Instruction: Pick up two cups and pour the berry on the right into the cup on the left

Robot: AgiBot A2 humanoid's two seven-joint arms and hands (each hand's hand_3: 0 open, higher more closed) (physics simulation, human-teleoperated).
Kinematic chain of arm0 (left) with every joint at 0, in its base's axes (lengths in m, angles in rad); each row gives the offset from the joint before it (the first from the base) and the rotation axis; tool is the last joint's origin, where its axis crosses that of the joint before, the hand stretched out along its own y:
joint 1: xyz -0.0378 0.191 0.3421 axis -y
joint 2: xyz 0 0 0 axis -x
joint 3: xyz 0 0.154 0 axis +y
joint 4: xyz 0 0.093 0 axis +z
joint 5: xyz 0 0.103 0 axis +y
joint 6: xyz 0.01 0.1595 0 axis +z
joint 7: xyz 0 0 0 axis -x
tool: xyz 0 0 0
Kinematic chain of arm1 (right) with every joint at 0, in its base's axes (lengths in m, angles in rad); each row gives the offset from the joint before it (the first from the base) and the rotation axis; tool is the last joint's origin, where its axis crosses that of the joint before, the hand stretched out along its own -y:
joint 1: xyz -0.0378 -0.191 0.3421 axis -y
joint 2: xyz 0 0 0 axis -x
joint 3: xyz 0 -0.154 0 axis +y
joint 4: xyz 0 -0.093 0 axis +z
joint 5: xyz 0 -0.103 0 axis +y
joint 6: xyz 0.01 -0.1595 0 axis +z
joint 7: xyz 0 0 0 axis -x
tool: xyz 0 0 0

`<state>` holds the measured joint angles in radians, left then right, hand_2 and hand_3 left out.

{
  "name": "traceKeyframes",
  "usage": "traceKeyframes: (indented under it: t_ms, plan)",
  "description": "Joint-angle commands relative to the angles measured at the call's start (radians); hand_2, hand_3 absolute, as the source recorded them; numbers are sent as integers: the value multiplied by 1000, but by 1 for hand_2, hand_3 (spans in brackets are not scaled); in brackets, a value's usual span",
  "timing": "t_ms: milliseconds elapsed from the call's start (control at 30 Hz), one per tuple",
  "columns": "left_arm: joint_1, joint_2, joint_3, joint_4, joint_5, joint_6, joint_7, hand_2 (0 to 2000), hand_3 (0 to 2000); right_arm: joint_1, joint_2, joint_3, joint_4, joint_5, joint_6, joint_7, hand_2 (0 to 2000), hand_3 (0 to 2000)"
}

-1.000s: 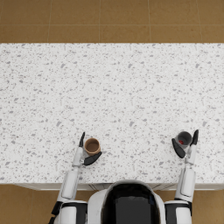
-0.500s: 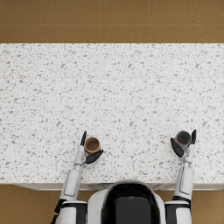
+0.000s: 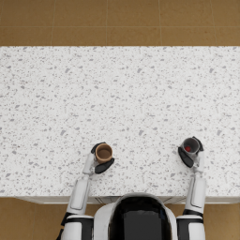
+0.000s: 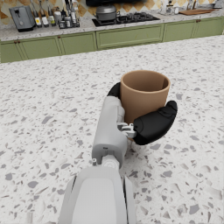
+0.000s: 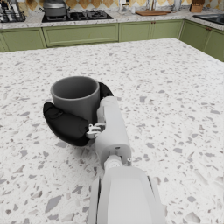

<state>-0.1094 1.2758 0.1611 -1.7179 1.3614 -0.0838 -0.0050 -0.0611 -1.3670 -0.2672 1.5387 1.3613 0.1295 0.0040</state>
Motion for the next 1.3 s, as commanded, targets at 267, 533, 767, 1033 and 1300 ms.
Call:
traceKeyframes:
  t_ms: [267,533,767,1033,1300]
  plan:
    - [108,75,113,-26,0,40,1,2000,1280,37,3,172,331,0,-19,6,2000,1280]
    - [174,136,206,-31,244,45,2,2000,1280,191,-37,337,431,221,-27,5,2000,1280]
    - [266,203,183,62,296,44,2,2000,1280,286,-79,380,388,434,-26,5,2000,1280]
    - [289,223,204,118,301,45,2,2000,1280,339,-108,412,404,689,-18,6,2000,1280]
    - [289,231,205,123,301,46,3,2000,1280,349,-123,458,462,945,-17,7,2000,1280]
